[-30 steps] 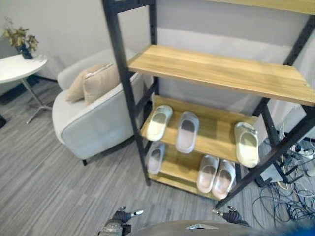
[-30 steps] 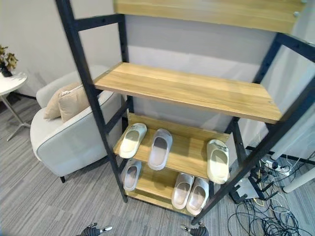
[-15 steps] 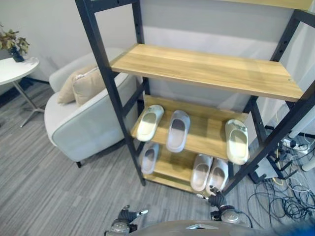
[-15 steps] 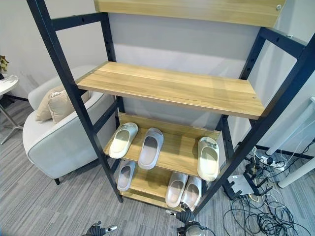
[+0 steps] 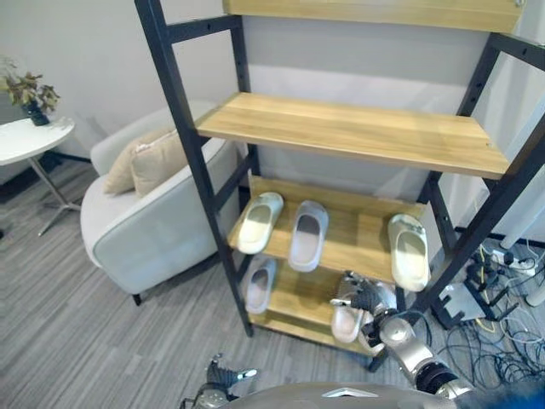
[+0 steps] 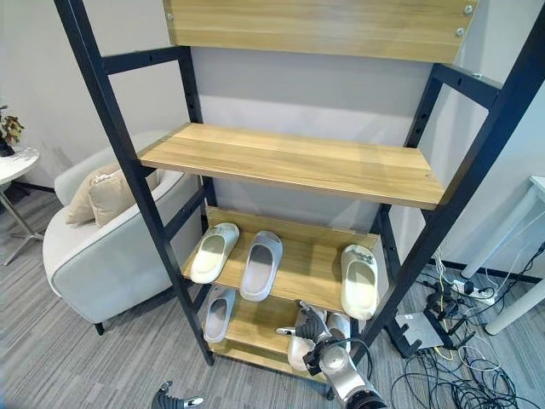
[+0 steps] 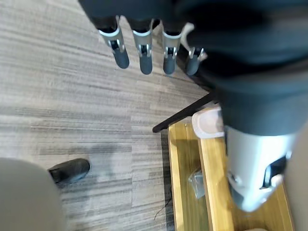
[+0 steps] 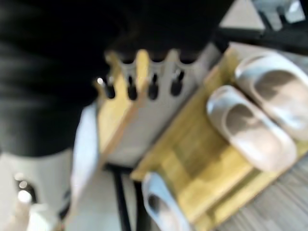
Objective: Arrange the slippers neatly on the shoe rack.
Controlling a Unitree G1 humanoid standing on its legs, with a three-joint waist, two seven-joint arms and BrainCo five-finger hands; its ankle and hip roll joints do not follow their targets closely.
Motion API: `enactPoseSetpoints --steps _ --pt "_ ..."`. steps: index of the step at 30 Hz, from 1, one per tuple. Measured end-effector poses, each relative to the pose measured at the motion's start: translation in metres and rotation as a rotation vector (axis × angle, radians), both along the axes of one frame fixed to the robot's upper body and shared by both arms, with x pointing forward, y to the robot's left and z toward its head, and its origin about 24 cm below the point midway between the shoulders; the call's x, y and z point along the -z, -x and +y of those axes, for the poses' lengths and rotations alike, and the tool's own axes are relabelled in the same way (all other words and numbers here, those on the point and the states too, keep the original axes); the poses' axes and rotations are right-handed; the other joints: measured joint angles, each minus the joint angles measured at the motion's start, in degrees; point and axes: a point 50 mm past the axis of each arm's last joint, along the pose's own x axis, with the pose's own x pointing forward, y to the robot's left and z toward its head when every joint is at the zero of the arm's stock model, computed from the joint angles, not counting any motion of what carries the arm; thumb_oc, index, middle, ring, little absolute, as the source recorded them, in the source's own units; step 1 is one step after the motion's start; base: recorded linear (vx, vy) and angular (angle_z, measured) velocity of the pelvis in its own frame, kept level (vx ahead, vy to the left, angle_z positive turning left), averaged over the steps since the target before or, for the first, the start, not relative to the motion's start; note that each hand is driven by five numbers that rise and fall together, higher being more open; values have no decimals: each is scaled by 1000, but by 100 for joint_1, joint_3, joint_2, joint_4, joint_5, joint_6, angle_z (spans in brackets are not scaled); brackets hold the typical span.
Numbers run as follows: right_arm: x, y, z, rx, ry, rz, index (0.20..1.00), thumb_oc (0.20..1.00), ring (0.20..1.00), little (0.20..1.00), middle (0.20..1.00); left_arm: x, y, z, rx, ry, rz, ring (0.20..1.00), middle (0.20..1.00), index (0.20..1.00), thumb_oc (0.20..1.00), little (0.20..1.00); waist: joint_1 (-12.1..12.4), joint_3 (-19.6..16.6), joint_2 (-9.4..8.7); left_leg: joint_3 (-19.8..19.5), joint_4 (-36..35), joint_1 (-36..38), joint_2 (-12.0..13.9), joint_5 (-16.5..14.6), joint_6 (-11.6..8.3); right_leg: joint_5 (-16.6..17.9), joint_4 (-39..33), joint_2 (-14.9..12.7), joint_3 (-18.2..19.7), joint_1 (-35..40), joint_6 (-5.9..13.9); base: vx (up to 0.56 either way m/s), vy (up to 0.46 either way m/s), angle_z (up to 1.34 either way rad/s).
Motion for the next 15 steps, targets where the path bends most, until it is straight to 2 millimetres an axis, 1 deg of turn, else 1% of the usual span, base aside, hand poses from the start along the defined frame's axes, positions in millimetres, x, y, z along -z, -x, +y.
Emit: enactPoseSetpoints --steps 3,5,8,9,12,14,15 --pt "-4 -3 -1 16 -4 -26 1000 1000 1000 1000 1000 0 1 -1 5 -1 2 1000 1000 1000 1000 1000 -64 2 3 0 -2 -4 0 -2 2 -2 0 0 -1 -3 0 9 39 1" --pt "-6 -4 -6 30 16 -43 1000 1000 1000 1000 1000 0 2 0 4 -6 0 1000 1000 1000 1000 1000 -74 1 5 1 -2 -4 -4 -6 6 -4 0 -4 -1 -4 3 9 15 0" --pt "-16 -12 -14 42 45 -106 1000 1000 1000 1000 1000 1 6 1 -1 -9 14 1000 1000 1000 1000 1000 -87 -5 -11 6 -3 -9 -3 -13 5 -7 -1 -4 0 -11 4 0 0 0" --pt "-22 -17 -19 45 60 -137 1000 1000 1000 1000 1000 1 8 1 -6 -8 14 1000 1000 1000 1000 1000 -78 -10 -19 3 -4 -17 -3 -32 -20 -10 -2 -4 -3 -16 4 0 0 0" --pt "-37 -33 -26 56 72 -205 1000 1000 1000 1000 1000 1 9 2 -7 -7 13 1000 1000 1000 1000 1000 -85 -18 -32 -2 -4 -46 -1 -42 -11 -16 -4 -2 -7 -45 10 0 0 0" --pt "-57 -53 -30 46 92 -287 1000 1000 1000 1000 1000 1 10 2 -12 -6 14 1000 1000 1000 1000 1000 -78 -56 -69 -9 -3 -187 -1 -33 -27 -16 -1 -2 -17 -181 34 0 0 0" --pt "-66 -62 -31 30 112 -317 1000 1000 1000 1000 1000 1 9 3 -18 -4 10 1000 1000 1000 1000 1000 -63 -66 -67 -13 0 -234 -3 -14 -47 7 0 -2 -18 -232 15 22 -5 4"
